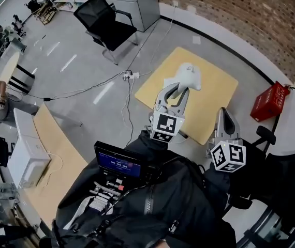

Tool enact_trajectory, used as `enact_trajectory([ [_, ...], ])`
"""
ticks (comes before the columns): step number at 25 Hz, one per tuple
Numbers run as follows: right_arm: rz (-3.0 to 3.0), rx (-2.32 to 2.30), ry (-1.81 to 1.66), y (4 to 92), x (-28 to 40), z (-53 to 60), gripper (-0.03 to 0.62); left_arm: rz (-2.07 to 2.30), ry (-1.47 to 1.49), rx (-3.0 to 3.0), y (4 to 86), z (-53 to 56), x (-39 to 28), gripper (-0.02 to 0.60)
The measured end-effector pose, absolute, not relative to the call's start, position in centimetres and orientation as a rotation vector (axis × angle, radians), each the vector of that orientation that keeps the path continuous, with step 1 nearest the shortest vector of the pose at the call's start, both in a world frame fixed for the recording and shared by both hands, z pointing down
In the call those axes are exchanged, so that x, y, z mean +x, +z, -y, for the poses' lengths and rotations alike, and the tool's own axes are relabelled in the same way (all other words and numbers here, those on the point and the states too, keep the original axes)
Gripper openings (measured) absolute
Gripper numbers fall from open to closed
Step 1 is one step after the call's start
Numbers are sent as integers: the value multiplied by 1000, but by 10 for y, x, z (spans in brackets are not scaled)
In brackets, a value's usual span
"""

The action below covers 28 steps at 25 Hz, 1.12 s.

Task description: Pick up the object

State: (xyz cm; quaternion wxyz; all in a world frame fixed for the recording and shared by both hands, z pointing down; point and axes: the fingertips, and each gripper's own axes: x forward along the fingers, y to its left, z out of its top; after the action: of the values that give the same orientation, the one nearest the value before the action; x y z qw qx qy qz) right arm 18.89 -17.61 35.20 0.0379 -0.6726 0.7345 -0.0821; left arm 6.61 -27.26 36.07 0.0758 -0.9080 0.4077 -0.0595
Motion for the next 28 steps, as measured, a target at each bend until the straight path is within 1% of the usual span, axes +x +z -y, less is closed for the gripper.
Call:
enact_trajectory([
  [4,-2258,-2049,-208,341,187,182,5,-1253,-68,-2750,340,277,58,118],
  [14,-2181,-2078,-17,307,189,178,5,-1240,74,-2766,305,270,47,118],
  [28,-2224,-2097,0,311,187,183,4,-1240,56,-2785,311,273,52,118],
])
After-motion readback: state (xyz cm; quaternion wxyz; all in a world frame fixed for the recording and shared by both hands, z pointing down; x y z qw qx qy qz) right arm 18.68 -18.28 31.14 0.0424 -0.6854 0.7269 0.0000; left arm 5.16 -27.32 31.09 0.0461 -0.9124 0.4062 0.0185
